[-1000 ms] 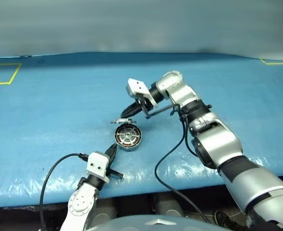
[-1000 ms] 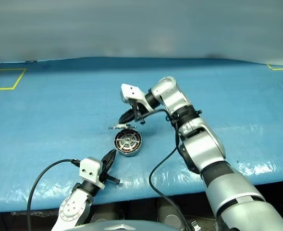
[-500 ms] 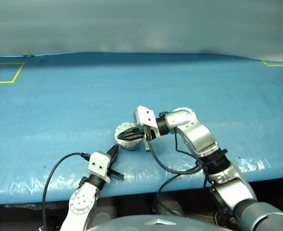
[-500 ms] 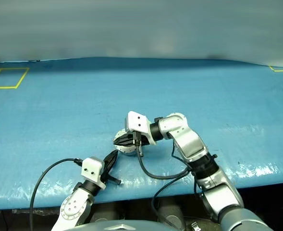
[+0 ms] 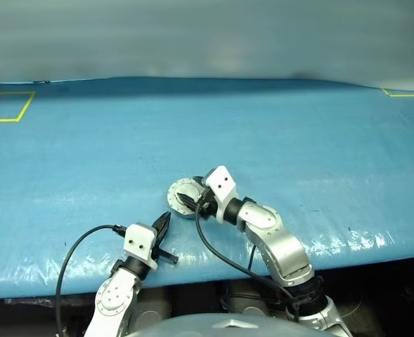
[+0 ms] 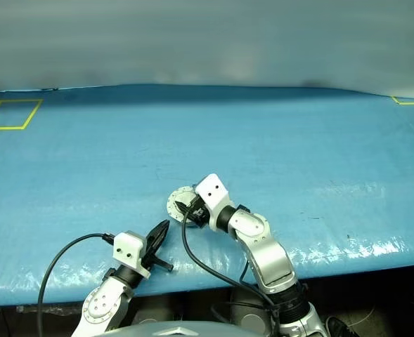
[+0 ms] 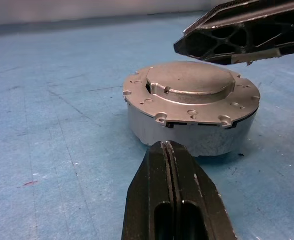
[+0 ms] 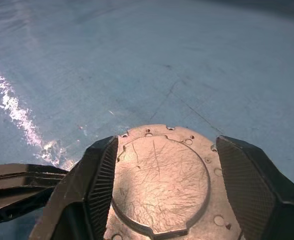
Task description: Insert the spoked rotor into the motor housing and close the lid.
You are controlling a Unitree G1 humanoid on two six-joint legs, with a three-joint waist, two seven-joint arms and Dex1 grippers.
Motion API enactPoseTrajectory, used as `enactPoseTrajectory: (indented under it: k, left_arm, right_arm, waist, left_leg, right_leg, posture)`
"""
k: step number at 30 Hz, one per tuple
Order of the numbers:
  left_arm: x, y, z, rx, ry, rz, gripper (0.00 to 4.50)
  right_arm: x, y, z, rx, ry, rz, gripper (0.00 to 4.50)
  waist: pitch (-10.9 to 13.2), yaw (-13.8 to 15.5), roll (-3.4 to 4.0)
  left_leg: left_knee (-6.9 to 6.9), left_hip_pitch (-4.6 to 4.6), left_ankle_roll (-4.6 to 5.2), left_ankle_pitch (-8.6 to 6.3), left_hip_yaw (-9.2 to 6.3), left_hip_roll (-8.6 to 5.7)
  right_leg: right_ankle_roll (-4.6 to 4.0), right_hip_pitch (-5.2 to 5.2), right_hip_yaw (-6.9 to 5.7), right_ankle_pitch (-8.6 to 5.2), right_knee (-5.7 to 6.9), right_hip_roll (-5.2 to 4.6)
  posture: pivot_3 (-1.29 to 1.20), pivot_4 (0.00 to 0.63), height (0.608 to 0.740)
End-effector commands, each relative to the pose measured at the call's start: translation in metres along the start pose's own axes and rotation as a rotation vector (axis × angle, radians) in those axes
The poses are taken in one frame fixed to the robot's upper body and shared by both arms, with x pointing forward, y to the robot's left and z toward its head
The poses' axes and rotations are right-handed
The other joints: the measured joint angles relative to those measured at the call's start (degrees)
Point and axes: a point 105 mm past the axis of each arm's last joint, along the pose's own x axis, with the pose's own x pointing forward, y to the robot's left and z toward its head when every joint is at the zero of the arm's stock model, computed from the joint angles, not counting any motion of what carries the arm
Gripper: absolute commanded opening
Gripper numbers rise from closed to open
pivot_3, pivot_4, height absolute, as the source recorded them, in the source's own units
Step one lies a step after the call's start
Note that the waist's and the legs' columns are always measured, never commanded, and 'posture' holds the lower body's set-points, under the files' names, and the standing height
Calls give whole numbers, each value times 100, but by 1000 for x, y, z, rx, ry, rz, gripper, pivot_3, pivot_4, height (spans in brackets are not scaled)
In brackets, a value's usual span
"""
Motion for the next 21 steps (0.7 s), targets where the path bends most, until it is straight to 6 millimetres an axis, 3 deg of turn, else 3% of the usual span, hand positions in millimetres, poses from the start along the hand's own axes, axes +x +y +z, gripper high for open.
enactPoseTrajectory:
  k: [1,6,21]
  left_arm:
    - [1,7,19,8,-68,-3,0]
    - [1,13,21,20,-72,4,0]
    - [-7,-6,3,-34,0,-122,0]
  right_arm:
    - [3,5,9,-11,-42,1,4336]
    - [7,11,4,-57,-6,28,4493]
    - [12,-1,-9,-99,54,3,4493]
  waist:
    - [0,3,0]
    - [0,3,-1]
    - [-1,2,-2]
  left_leg:
    - [0,0,0,0,0,0]
    - [0,-1,0,0,1,-1]
    - [-2,0,0,0,0,-1]
  right_leg:
    - [2,0,0,-1,-1,0]
    - [1,2,1,0,-4,-2]
    - [2,2,0,-2,-4,-1]
  posture:
    - [0,150,740]
    - [0,150,740]
    - [0,150,740]
